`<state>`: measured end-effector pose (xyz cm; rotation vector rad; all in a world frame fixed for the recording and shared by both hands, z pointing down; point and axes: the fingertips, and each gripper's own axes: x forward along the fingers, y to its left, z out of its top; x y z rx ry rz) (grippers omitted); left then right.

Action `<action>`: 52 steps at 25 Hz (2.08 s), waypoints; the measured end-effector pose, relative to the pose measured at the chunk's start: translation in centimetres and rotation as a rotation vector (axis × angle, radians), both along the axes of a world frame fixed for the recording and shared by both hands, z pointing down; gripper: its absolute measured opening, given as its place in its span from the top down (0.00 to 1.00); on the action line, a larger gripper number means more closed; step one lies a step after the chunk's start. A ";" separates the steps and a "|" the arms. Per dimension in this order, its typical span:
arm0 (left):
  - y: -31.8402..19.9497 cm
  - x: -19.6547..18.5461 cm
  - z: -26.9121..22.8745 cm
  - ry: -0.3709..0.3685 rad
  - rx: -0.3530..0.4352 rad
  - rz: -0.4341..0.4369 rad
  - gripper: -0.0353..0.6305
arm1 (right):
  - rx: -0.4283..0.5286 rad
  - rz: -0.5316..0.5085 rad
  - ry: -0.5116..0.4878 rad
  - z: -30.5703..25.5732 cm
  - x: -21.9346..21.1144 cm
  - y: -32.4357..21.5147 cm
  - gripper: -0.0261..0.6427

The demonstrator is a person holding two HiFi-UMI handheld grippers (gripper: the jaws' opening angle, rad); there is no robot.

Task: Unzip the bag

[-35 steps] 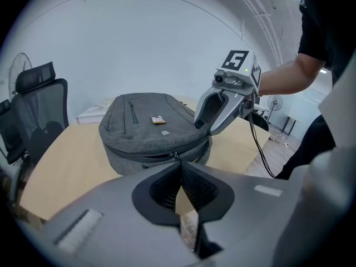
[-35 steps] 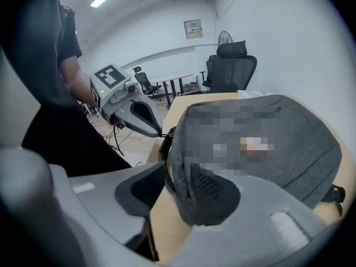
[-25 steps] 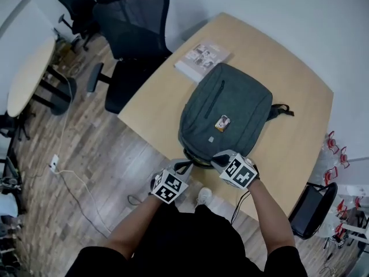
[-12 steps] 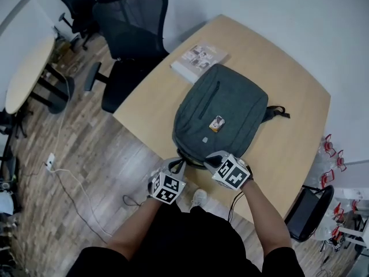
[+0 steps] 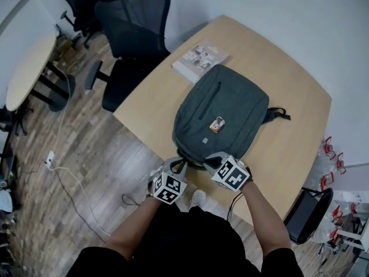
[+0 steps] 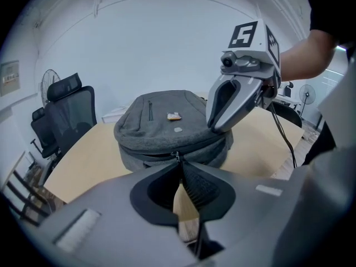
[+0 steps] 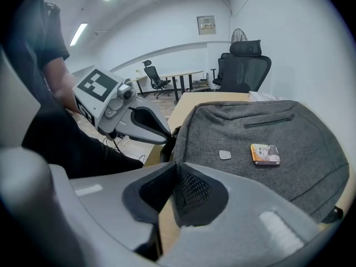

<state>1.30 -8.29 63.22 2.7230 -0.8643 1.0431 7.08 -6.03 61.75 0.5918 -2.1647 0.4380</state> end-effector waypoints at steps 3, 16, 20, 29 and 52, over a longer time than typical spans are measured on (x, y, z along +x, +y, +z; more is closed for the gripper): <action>-0.1 0.1 0.2 -0.012 0.011 -0.028 0.88 | 0.002 0.000 -0.005 -0.2 -0.1 0.1 0.92; 0.0 0.7 0.4 -0.018 -0.058 -0.027 0.91 | 0.029 0.016 0.052 -0.4 -0.1 -0.5 0.93; 1.8 2.3 -0.5 -0.008 -0.053 0.025 0.91 | -0.014 0.114 -0.002 -0.8 -0.8 -1.4 0.93; 4.3 5.5 -0.3 0.010 -0.087 0.071 0.91 | -0.104 0.188 -0.111 -1.0 -3.6 -3.1 0.93; 3.8 1.7 -0.3 -0.025 -0.044 0.076 0.91 | 0.313 -0.579 0.446 2.8 8.3 0.6 0.78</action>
